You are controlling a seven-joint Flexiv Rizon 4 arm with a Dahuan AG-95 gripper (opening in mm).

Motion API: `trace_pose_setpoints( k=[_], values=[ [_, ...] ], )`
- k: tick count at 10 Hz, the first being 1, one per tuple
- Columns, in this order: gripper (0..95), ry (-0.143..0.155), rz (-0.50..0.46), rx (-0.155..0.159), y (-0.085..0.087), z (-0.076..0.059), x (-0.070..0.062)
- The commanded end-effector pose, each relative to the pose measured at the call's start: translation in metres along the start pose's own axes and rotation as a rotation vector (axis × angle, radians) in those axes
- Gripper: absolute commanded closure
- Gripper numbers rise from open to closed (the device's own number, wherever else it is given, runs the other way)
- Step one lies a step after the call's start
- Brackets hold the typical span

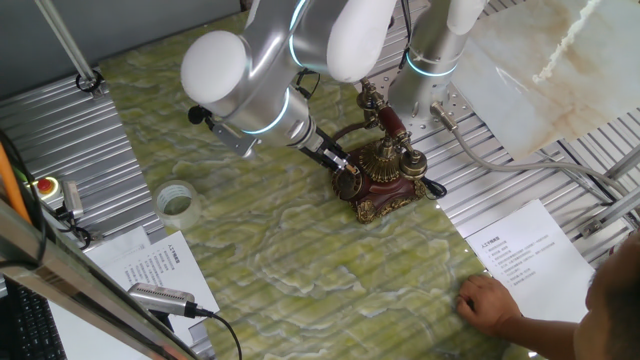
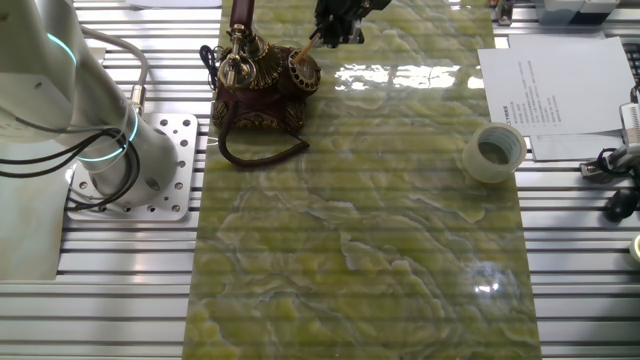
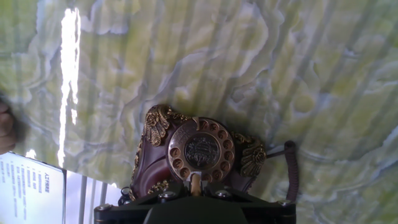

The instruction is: Dial a number on an old rotary phone

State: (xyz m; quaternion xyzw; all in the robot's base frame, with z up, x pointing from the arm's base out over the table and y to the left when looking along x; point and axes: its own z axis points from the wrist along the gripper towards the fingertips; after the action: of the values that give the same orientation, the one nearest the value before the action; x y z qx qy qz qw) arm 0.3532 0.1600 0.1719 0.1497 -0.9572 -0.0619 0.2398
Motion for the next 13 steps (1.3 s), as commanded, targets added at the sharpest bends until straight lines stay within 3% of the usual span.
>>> trace_pose_setpoints(
  k=[1,13],
  values=[
    [95.0,-0.001,-0.005,-0.005,0.0002,0.0002,0.0007],
    [95.0,0.007,-0.017,-0.018,0.0002,0.0057,-0.001]
  ],
)
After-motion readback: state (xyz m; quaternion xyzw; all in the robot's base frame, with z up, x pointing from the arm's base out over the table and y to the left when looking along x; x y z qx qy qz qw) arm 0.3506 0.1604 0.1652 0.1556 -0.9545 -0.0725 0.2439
